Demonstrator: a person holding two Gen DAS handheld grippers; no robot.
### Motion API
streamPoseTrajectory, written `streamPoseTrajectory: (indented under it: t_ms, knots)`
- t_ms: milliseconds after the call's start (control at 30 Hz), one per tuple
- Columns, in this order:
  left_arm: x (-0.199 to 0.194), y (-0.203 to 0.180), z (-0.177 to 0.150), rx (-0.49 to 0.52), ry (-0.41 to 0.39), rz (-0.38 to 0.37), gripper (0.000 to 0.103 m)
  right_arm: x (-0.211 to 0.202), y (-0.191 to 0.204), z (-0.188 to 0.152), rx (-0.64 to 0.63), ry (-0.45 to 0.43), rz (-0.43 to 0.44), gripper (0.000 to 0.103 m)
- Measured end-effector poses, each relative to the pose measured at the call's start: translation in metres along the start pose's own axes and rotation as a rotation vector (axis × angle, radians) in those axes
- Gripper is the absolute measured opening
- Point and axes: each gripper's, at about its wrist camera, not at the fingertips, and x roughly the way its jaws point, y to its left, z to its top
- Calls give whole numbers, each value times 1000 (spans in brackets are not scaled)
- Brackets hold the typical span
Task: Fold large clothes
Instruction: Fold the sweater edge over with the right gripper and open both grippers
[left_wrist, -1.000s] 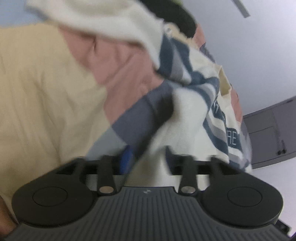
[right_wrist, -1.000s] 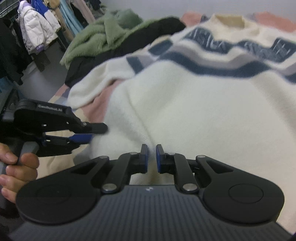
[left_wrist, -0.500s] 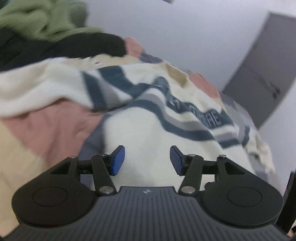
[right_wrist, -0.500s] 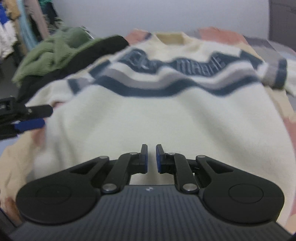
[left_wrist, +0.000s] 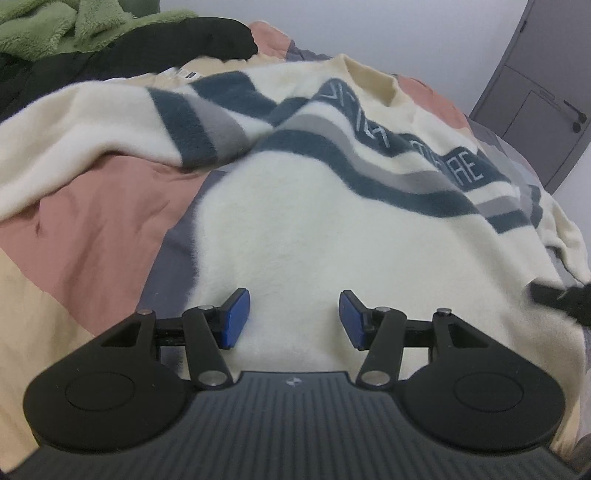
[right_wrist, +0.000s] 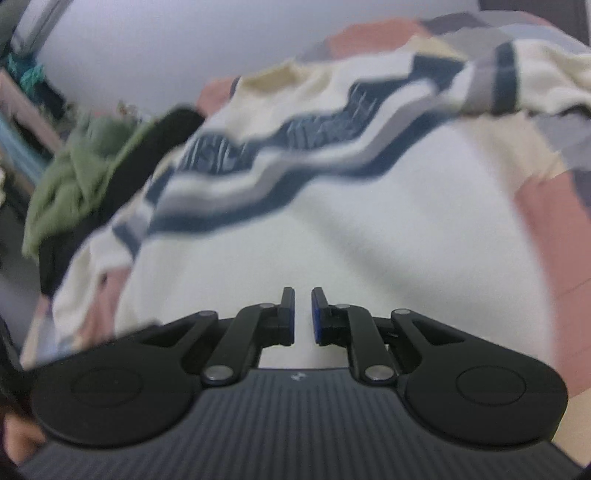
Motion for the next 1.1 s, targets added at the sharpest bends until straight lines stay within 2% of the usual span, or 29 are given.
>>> streamPoseTrajectory:
  t_ms: [100, 133, 167, 233, 300, 400, 500, 633, 767, 900, 967, 1100]
  knots:
    - [-1, -2, -1, 11, -1, 12, 60, -26, -21, 22, 36, -65, -16, 14]
    - [-1, -3, -2, 17, -2, 15, 60, -33, -29, 28, 45, -81, -23, 23]
    - [-1, -4, -2, 22, -3, 18, 60, -40, -38, 36, 56, -101, -33, 46]
    - [-1, -7, -1, 24, -6, 24, 60, -53, -60, 48, 91, -149, -61, 69]
    - [-3, -6, -1, 17, -9, 26, 60, -65, -82, 56, 138, -187, -72, 68]
    - [-5, -3, -1, -14, -11, 17, 60, -75, -113, 64, 200, -221, -41, 68]
    - [-6, -1, 0, -38, -11, 14, 60, -71, -152, 72, 320, -258, -39, 68]
    - [-7, 2, 2, -63, -13, 16, 60, -53, -221, 86, 508, -314, -50, 68]
    - [-16, 7, 5, -165, -86, -7, 60, -29, -281, 95, 629, -381, -59, 68]
    - [-15, 8, 8, -232, -92, 1, 60, -1, -327, 97, 725, -403, -67, 65]
    - [-11, 7, 9, -238, -86, 14, 60, 6, -340, 101, 730, -462, -46, 64]
    - [-6, 5, 11, -247, -85, 37, 60, 15, -356, 124, 659, -555, -100, 64]
